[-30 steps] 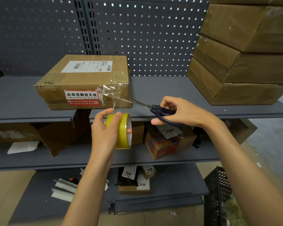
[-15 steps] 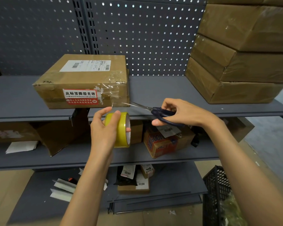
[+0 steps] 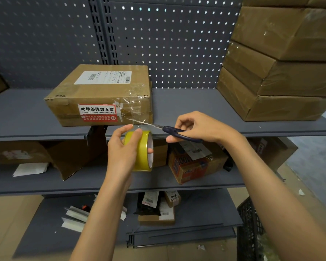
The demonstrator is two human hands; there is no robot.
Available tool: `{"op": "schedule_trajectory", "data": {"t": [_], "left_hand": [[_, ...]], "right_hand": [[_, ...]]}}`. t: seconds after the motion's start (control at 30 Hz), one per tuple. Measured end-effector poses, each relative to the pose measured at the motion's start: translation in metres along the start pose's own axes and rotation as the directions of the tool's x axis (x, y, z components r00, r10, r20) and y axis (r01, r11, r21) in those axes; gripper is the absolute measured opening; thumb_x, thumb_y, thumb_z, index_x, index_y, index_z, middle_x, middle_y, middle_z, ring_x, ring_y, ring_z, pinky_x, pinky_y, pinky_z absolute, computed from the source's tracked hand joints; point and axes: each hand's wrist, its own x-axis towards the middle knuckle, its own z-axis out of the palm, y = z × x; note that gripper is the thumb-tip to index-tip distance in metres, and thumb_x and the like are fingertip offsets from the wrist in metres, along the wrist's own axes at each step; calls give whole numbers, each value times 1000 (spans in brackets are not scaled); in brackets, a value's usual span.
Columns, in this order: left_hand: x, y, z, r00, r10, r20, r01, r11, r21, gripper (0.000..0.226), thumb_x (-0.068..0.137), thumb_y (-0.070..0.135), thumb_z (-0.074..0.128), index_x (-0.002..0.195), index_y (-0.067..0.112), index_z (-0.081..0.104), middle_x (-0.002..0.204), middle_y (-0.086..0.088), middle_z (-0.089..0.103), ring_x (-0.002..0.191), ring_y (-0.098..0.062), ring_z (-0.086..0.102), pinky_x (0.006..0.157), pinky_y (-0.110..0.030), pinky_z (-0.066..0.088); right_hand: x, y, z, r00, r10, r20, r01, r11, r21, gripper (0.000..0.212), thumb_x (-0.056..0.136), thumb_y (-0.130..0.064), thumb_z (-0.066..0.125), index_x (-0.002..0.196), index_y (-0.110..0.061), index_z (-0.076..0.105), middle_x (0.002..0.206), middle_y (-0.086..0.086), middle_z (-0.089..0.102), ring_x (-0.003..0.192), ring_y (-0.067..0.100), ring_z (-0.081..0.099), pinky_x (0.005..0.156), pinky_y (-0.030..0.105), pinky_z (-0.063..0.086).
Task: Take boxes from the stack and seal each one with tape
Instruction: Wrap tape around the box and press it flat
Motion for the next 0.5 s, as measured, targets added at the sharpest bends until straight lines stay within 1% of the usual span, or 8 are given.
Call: {"op": "schedule_trajectory", "data": {"t": [0.1,0.2,0.23,0.3,0.33,0.37,0.43,0.5], "left_hand": [[0,-2,0,1000,5,11,-5,1000,4,34,92,28,62,124,26,51,117,-9,57,82,-26,68,84,-45,55],[0,-5,-1,1000,10,8,-10,1000,16,36,90,30,63,125,27,51,123,-11,55,97,-31,65,88,-48,54],[0,-4,-1,1000,11,7,-11,1000,13,38,90,29,63,126,26,51,122,-10,56,93,-28,67,85,-46,55],[1,-4,-1,1000,13,9,-13,1000,-5,39,91,27,61,129,23,50,117,-8,57,68,-15,69,74,-37,56],[2,-4,-1,1000,13,8,-13,1000,-10,38,92,26,61,129,23,50,115,-7,57,56,-9,67,69,-32,55],[2,-4,-1,1000,16,4,-16,1000,-7,37,93,26,60,128,22,50,112,-5,57,50,-6,65,63,-27,55],[2,-5,0,1000,23,-6,-23,1000,2,35,94,24,59,128,20,50,105,0,55,46,-1,62,53,-18,53],[2,-5,0,1000,13,-7,-13,1000,-5,34,94,24,59,127,21,50,105,-1,56,46,-2,63,51,-19,53]], "right_hand": [[0,2,-1,1000,-3,-5,3,1000,-4,54,59,-60,76,82,-12,69,70,4,60,57,3,46,62,25,36],[0,5,-3,1000,-10,-10,9,1000,-21,46,64,-52,80,80,-11,68,69,7,61,55,3,46,59,23,35],[0,6,-3,1000,-14,-9,14,1000,-25,45,65,-51,80,80,-10,68,70,9,61,56,4,46,58,22,35],[1,6,-3,1000,-19,-4,19,1000,-23,45,65,-50,81,79,-9,67,72,12,62,56,5,46,58,22,35],[1,6,-3,1000,-21,-4,21,1000,-19,45,65,-49,81,79,-9,67,71,11,61,56,5,46,57,22,35],[1,6,-3,1000,-24,-6,23,1000,-17,44,65,-48,82,78,-8,67,69,8,60,55,4,45,56,21,35],[1,7,-2,1000,-27,-9,27,999,-22,43,66,-46,82,78,-8,66,67,4,58,54,3,44,55,18,35],[0,8,-1,999,-29,-12,29,999,-24,44,67,-47,81,78,-7,66,68,5,59,54,3,45,55,19,36]]}}
